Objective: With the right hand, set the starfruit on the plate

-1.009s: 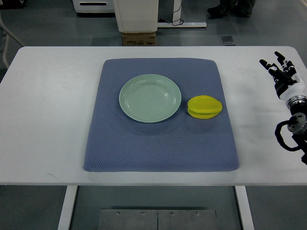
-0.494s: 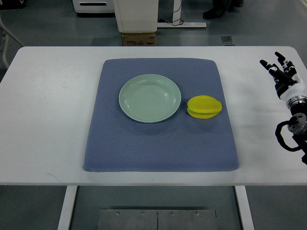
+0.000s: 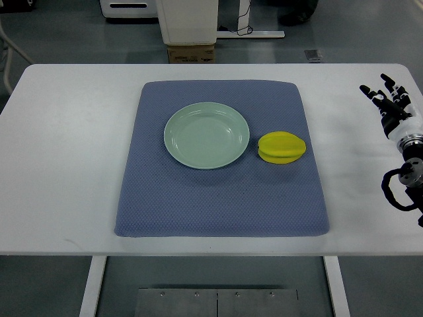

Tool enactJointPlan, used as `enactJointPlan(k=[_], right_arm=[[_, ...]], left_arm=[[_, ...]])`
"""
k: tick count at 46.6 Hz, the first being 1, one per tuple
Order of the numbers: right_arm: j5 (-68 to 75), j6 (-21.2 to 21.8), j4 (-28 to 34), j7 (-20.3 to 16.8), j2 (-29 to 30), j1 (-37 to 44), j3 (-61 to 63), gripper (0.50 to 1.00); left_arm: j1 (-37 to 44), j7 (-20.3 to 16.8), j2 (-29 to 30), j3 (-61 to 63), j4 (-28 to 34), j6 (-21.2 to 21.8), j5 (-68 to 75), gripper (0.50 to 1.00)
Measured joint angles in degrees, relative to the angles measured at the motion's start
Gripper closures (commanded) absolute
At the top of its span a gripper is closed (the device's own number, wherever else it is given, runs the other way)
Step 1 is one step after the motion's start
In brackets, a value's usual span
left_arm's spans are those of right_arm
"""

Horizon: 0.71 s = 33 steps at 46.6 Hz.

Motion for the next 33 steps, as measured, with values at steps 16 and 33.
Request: enactJointPlan(k=[16,33], right_arm=[[0.0,-0.02,-0.01,0.06,-1.18,0.0,0.3,0.5],[-0.01,0.95,0.57,0.05,-0.64,0.05,0.13,0.5]], left_arm=[[0.0,0.0,0.0,0.0,0.0,0.0,0.0,0.5],[0.0,-0.02,0.0,0.0,0.0,0.0,0.0,0.5]])
